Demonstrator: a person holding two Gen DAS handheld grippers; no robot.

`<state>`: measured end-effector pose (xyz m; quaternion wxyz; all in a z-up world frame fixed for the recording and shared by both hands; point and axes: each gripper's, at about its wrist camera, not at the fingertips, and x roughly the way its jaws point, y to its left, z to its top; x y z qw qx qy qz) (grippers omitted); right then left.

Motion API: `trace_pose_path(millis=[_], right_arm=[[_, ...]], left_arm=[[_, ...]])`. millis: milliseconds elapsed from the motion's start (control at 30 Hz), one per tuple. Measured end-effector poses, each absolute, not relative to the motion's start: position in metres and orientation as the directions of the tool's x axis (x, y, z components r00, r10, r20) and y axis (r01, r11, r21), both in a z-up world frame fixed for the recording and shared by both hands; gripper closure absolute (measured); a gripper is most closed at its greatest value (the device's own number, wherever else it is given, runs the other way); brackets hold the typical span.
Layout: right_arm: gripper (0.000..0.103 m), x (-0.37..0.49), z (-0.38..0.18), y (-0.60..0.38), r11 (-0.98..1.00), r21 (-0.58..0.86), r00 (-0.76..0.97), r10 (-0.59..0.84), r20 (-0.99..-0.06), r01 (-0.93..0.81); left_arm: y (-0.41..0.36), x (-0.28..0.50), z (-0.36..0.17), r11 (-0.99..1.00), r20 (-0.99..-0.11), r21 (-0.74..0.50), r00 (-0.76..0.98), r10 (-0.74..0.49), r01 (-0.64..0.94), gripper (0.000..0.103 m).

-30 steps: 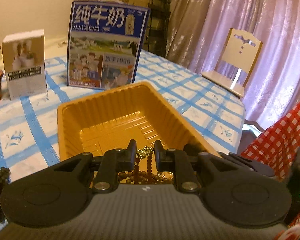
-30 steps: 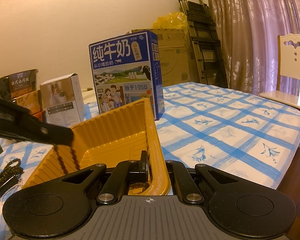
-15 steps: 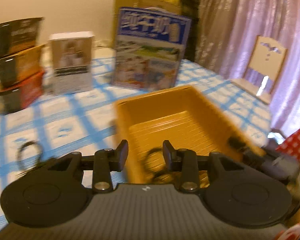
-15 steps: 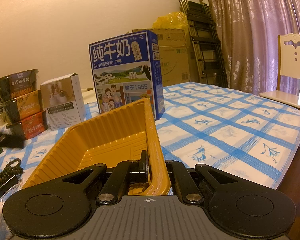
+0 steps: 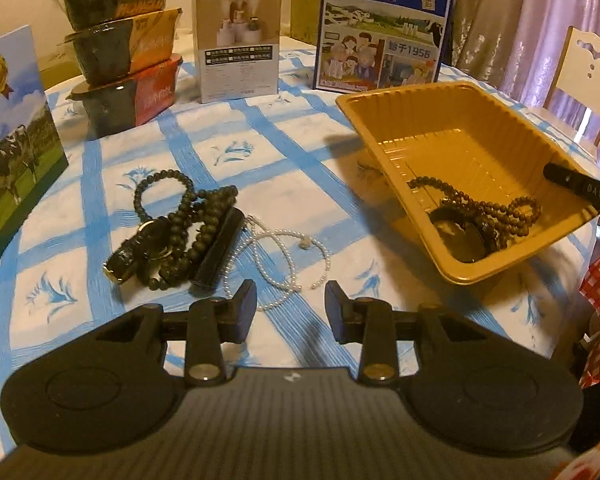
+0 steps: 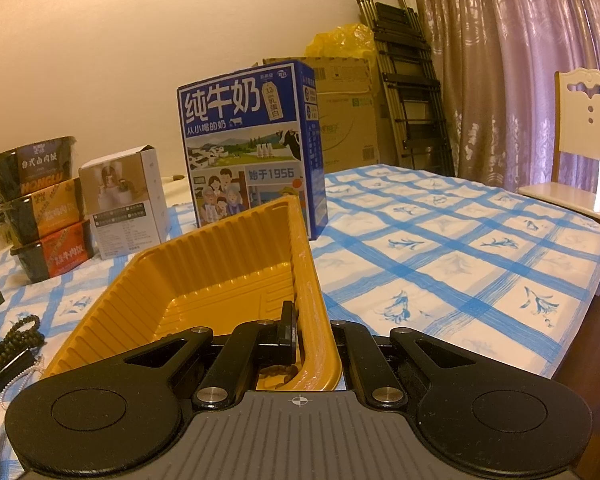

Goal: Organize jewelry
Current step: 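Return the left tool to the pile and close it on the pearl strand, then carry the pearl strand into the tray and release it from the left tool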

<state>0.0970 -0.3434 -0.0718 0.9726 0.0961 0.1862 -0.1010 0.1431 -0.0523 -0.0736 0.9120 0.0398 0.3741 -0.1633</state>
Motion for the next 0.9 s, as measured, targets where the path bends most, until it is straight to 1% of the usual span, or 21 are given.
trace_pose_path(millis=[133, 233, 300, 433, 533, 567, 667, 767, 900], right_arm=[[0.099, 0.097, -0.072, -0.343, 0.961, 0.15, 0.91, -0.16, -0.381, 0.232], [0.099, 0.097, -0.072, -0.343, 0.961, 0.15, 0.91, -0.16, -0.381, 0.232], [0.099, 0.097, -0.072, -0.343, 0.961, 0.15, 0.91, -0.16, -0.381, 0.232], [0.099, 0.097, -0.072, -0.343, 0.961, 0.15, 0.91, -0.16, -0.382, 0.232], [0.099, 0.097, -0.072, -0.343, 0.961, 0.15, 0.91, -0.16, -0.381, 0.232], [0.099, 0.097, -0.072, -0.343, 0.961, 0.15, 0.911, -0.16, -0.381, 0.232], [0.099, 0.097, -0.072, -0.343, 0.961, 0.15, 0.91, -0.161, -0.381, 0.232], [0.099, 0.097, -0.072, -0.343, 0.961, 0.149, 0.911, -0.161, -0.381, 0.232], [0.099, 0.097, -0.072, -0.343, 0.961, 0.149, 0.91, -0.161, -0.382, 0.232]], left_arm=[[-0.066, 0.147, -0.077, 0.928, -0.691, -0.012, 0.668, -0.278, 0.373, 0.071], [-0.077, 0.155, -0.08, 0.91, -0.69, 0.012, 0.662, -0.293, 0.415, 0.077], [-0.086, 0.163, -0.083, 0.9, -0.696, 0.022, 0.653, -0.299, 0.436, 0.083], [-0.098, 0.177, -0.093, 0.882, -0.71, 0.054, 0.64, -0.295, 0.468, 0.087], [-0.103, 0.184, -0.1, 0.879, -0.725, 0.055, 0.624, -0.292, 0.474, 0.089], [-0.104, 0.187, -0.104, 0.881, -0.735, 0.059, 0.617, -0.28, 0.47, 0.091], [-0.101, 0.188, -0.109, 0.885, -0.732, 0.041, 0.617, -0.288, 0.463, 0.094], [-0.1, 0.19, -0.11, 0.884, -0.733, 0.02, 0.608, -0.305, 0.468, 0.101], [-0.102, 0.19, -0.106, 0.883, -0.732, 0.025, 0.61, -0.303, 0.468, 0.101]])
